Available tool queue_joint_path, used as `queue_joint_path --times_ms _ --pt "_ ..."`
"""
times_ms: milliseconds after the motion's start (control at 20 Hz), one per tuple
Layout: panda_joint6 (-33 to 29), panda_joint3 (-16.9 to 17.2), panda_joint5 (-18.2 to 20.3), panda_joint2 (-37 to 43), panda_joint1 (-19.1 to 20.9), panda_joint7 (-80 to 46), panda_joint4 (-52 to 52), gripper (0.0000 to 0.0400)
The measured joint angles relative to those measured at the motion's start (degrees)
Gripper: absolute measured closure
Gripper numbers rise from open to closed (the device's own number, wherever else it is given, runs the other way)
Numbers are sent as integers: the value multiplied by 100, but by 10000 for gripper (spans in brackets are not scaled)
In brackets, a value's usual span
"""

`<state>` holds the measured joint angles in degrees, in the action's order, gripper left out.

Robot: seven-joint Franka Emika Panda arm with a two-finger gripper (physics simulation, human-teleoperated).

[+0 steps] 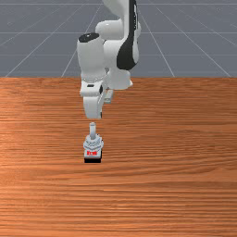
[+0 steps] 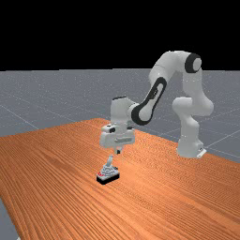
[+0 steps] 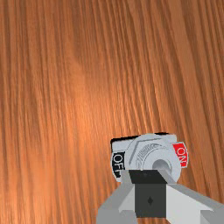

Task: Turn on the trigger

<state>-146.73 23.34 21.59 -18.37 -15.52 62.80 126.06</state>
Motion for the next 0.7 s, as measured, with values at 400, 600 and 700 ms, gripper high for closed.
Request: queue_joint_path --times_ms 400,600,700 --pt "430 84 -266 -7 -110 -239 -94 400" --pt "-4 178 -356 454 -217 -382 610 400" --pt "-169 252 -601 373 -303 -478 637 400"
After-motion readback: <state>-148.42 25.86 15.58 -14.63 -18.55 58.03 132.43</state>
